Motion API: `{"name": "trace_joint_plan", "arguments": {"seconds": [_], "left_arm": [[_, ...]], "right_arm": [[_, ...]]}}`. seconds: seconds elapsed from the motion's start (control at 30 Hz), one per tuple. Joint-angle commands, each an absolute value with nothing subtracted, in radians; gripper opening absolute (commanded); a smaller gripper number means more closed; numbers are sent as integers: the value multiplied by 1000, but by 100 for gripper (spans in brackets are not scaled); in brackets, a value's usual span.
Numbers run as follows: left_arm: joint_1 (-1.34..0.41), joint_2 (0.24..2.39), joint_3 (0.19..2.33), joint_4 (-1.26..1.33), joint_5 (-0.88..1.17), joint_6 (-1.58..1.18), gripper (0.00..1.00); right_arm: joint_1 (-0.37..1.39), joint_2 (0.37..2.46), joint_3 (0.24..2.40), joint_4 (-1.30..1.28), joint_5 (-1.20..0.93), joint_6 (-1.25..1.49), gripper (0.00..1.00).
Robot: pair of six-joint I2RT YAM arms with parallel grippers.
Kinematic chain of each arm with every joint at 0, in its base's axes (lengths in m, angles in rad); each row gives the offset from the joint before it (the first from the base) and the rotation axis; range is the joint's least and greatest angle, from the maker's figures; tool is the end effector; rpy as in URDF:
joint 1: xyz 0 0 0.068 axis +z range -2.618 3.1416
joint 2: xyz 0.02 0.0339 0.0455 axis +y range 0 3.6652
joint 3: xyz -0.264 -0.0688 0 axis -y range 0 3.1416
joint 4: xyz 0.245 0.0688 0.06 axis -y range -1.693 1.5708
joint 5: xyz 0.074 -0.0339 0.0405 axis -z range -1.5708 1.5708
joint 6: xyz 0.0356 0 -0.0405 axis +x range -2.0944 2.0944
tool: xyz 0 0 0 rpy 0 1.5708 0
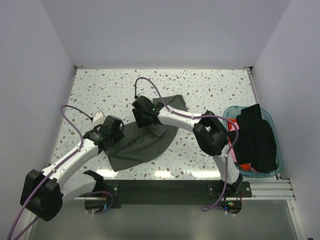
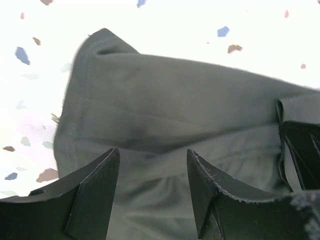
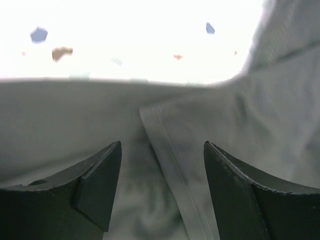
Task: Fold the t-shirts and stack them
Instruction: Flatten the tshirt out
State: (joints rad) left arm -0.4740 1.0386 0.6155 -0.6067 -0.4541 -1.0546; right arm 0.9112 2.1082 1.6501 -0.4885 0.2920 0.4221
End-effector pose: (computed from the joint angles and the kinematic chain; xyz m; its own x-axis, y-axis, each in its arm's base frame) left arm 0.1750 -0.0722 0.2042 -0.5584 -0.5920 -0.5812 -0.5601 0.7858 -0.2623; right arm 0.2928 0.3609 0.1980 -0.7214 -0.2901 -0.6288 -0.3926 0.9193 0.0263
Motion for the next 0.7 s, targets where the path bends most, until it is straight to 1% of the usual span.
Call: {"name": "trace_joint_plan", "arguments": {"seconds": [0.0, 0.13, 0.17, 0.27, 0.37, 0.4, 0.57, 0.67], "left_arm": [[-425, 1048, 598, -569, -488, -1091, 61], [-387, 1025, 586, -554, -476, -1081, 61], [-374, 1020, 586, -552, -474, -1077, 61], [-356, 1011, 592, -552, -472, -1057, 61], [-345, 1011, 592, -551, -469, -1045, 62], [-342, 1012, 594, -549, -466, -1040, 62], [-341, 1029, 589, -537, -449, -1035, 63], [-341, 1035, 586, -526, -440, -1034, 64]], "right_arm": [[902, 2181, 1796, -480, 299, 431, 69], [904, 2250, 1874, -499, 341, 456, 64], [904, 2262, 1881, -500, 353, 459, 61], [903, 2287, 1884, -506, 354, 472, 55], [902, 2295, 1868, -509, 364, 491, 51], [903, 2293, 1864, -512, 374, 495, 47], [903, 2292, 1847, -514, 383, 499, 46], [904, 2296, 1858, -528, 391, 500, 40]]}}
